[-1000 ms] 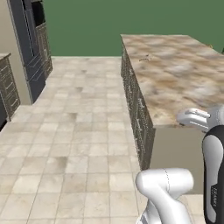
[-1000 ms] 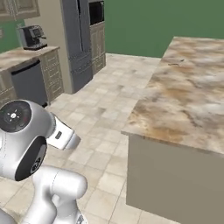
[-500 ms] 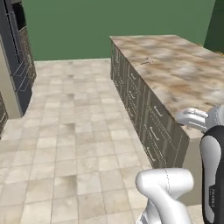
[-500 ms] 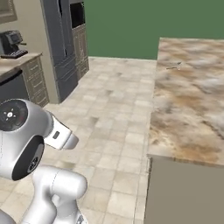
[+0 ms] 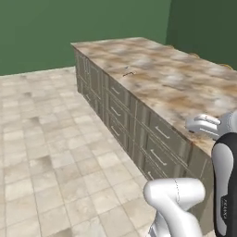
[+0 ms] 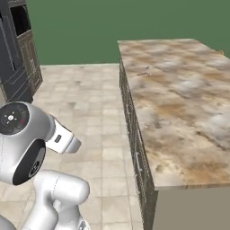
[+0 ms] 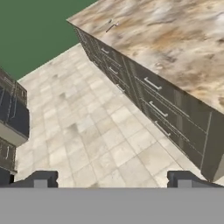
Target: Organize the utensils by type. Pick up the wooden spoons from the counter and place them in the open cabinet. Then pick up the metallic utensils from the counter and place them in the open drawer.
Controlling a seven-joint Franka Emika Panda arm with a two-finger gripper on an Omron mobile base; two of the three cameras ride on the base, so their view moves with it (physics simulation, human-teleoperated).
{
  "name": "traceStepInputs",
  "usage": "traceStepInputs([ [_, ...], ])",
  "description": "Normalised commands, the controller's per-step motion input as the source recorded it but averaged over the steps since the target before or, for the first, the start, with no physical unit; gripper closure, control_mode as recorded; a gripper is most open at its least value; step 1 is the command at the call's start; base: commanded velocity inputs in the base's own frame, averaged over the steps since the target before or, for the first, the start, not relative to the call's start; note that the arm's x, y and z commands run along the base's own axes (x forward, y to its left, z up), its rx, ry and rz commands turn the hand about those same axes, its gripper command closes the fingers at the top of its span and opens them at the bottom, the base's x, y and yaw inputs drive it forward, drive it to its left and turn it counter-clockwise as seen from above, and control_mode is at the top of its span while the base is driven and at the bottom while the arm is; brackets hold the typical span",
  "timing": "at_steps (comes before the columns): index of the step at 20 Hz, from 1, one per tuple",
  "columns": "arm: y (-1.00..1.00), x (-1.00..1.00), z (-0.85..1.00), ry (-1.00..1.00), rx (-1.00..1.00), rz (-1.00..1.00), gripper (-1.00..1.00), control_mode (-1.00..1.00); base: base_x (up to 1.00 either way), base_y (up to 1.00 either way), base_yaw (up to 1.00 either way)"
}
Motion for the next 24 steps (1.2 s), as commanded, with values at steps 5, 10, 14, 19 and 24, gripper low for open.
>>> traceStepInputs([
  [5,0.00,0.00,0.00,0.00,0.00,0.00,-1.00,1.00,0.81,0.66,-0.39],
  [10,0.00,0.00,0.00,0.00,0.00,0.00,-1.00,1.00,0.69,0.71,-0.41],
  [14,0.00,0.00,0.00,0.00,0.00,0.00,-1.00,1.00,0.64,0.70,-0.46],
  [19,0.00,0.00,0.00,0.00,0.00,0.00,-1.00,1.00,0.59,0.73,-0.45],
  [24,0.00,0.00,0.00,0.00,0.00,0.00,-1.00,1.00,0.23,0.96,-0.28],
])
